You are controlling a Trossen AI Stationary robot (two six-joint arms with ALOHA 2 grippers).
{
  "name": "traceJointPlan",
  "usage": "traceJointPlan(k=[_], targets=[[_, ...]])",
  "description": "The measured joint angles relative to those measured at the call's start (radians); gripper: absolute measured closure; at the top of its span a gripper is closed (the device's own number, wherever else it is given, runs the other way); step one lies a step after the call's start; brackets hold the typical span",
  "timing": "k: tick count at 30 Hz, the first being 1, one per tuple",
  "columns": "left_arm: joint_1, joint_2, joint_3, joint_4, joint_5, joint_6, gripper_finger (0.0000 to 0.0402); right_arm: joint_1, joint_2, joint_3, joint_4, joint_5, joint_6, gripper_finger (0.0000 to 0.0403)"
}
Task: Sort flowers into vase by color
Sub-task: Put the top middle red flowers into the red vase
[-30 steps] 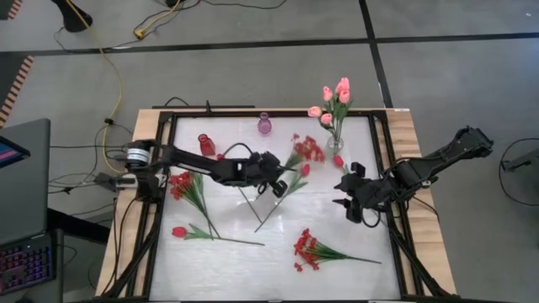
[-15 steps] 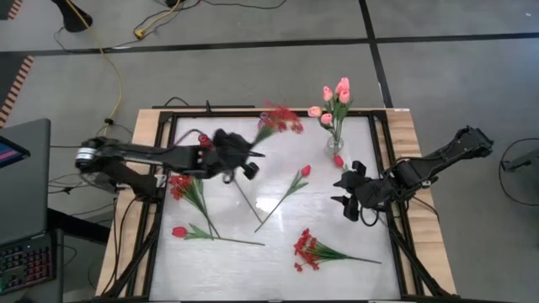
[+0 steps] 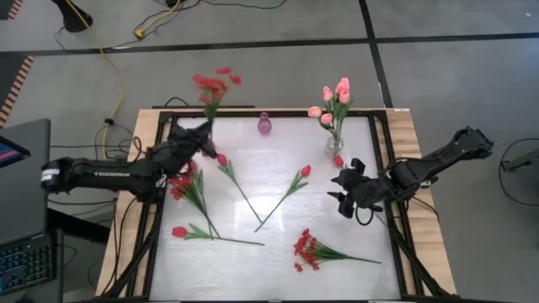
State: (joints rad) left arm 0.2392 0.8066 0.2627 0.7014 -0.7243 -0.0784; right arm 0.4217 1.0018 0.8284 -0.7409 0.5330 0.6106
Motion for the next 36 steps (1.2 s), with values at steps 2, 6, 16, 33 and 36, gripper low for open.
traceJointPlan(k=[2, 6, 16, 33, 36], targets=[[0.034, -0.036, -0.030, 0.044, 0.039, 0.029, 0.0401, -0.007, 0.015, 0.000, 0.002, 0.000, 0.000, 0.0164], [0.092, -0.076, -0.041, 0.055, 0.092, 0.106, 0.0401, -0.027, 0.046, 0.000, 0.034, 0.000, -0.010, 0.0164], [0.259, -0.046, -0.041, -0.029, 0.188, 0.111, 0.0401, -0.090, 0.128, 0.000, 0.068, -0.003, -0.017, 0.0164], [0.438, 0.027, -0.052, 0.081, 0.407, 0.121, 0.0401, -0.117, 0.130, 0.000, 0.125, -0.009, -0.046, 0.0164], [0.455, 0.063, -0.090, 0.196, 0.457, 0.099, 0.0401, -0.117, 0.130, 0.000, 0.129, -0.009, -0.044, 0.0164]])
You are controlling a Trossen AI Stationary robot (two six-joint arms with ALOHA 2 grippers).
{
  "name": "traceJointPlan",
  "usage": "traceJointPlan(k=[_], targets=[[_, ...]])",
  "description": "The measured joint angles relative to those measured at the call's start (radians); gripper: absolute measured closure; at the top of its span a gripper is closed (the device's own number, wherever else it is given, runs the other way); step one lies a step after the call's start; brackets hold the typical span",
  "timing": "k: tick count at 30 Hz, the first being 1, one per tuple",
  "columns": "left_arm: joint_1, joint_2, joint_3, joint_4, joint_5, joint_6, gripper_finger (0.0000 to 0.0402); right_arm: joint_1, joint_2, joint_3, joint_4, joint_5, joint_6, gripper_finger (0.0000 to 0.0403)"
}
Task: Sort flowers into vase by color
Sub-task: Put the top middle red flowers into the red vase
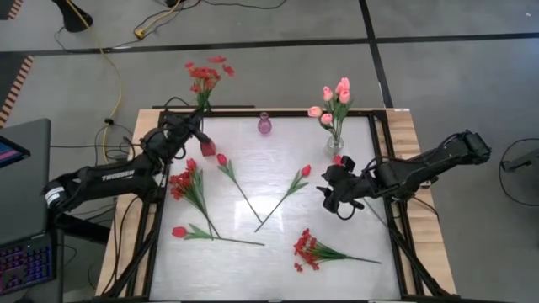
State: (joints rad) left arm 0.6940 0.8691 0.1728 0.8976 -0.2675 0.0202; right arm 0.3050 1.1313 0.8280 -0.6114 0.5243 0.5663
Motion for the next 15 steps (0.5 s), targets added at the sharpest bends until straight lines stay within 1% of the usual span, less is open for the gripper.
traceJointPlan(k=[7, 11, 15], targets=[[0.025, 0.051, -0.107, 0.195, -0.015, -0.024, 0.0401, 0.002, 0.000, 0.000, 0.002, -0.003, 0.002, 0.0164], [0.033, 0.054, -0.146, 0.247, -0.010, -0.029, 0.0401, 0.002, 0.000, 0.000, 0.003, -0.003, 0.001, 0.0164], [0.041, 0.054, -0.149, 0.291, 0.002, -0.022, 0.0401, -0.001, 0.000, 0.000, 0.008, -0.003, 0.001, 0.0164]])
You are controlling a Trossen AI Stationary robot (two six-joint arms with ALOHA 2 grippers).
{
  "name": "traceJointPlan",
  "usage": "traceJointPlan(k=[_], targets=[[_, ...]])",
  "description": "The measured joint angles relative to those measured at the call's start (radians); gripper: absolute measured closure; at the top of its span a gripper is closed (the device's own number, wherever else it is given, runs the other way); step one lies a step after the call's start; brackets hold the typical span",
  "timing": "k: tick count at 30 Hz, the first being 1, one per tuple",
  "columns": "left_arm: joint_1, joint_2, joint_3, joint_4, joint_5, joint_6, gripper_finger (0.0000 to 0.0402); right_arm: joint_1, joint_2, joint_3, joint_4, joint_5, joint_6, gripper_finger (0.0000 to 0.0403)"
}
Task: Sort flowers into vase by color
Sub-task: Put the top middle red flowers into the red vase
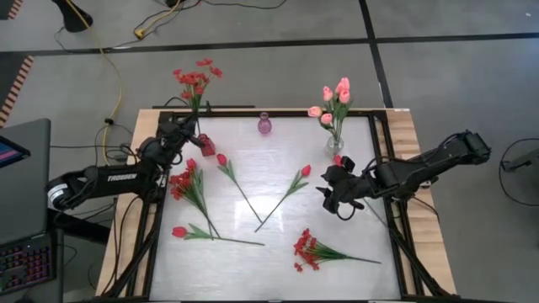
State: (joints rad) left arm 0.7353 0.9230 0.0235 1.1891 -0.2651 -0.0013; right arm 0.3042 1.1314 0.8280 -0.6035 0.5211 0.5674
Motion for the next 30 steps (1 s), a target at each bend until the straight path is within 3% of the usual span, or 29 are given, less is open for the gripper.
traceJointPlan(k=[13, 30], targets=[[0.001, 0.000, 0.006, -0.158, 0.077, -0.010, 0.0401, 0.000, 0.000, 0.000, 0.017, 0.000, 0.000, 0.0164], [0.000, 0.000, 0.006, -0.266, 0.079, -0.010, 0.0401, 0.001, 0.000, 0.000, 0.017, 0.000, 0.000, 0.0164]])
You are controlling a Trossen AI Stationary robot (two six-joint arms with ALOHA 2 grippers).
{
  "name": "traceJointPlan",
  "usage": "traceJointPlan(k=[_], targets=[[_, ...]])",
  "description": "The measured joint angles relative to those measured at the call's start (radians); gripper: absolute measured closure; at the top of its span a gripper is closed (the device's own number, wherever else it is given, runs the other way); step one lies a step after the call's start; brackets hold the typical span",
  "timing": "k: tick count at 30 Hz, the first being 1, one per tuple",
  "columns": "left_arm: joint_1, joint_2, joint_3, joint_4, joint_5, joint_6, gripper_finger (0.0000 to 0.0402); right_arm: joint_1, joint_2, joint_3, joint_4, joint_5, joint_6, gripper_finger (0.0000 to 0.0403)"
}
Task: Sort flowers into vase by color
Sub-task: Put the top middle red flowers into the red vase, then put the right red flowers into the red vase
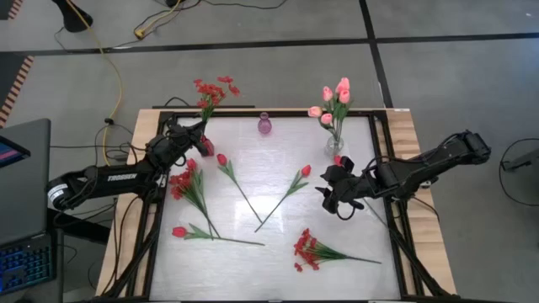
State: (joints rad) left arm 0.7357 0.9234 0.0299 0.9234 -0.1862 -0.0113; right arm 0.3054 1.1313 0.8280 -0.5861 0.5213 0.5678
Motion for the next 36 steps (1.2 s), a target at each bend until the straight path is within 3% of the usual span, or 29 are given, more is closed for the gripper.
traceJointPlan(k=[4, 15, 23, 28, 36], targets=[[0.000, 0.000, 0.000, 0.000, -0.001, 0.008, 0.0381, 0.000, 0.000, 0.000, 0.000, 0.000, 0.000, 0.0164], [0.000, 0.000, 0.000, -0.031, -0.001, 0.008, 0.0242, 0.000, 0.000, 0.000, 0.000, 0.000, 0.000, 0.0164], [-0.020, -0.002, 0.009, -0.111, -0.001, -0.011, 0.0203, 0.000, 0.000, 0.000, 0.000, 0.000, 0.000, 0.0164], [-0.043, -0.001, 0.094, -0.326, -0.002, -0.025, 0.0198, 0.000, 0.000, 0.000, 0.000, 0.000, 0.000, 0.0164], [-0.068, -0.001, 0.362, -0.854, -0.020, -0.056, 0.0197, 0.000, 0.000, 0.000, 0.000, 0.000, -0.001, 0.0164]])
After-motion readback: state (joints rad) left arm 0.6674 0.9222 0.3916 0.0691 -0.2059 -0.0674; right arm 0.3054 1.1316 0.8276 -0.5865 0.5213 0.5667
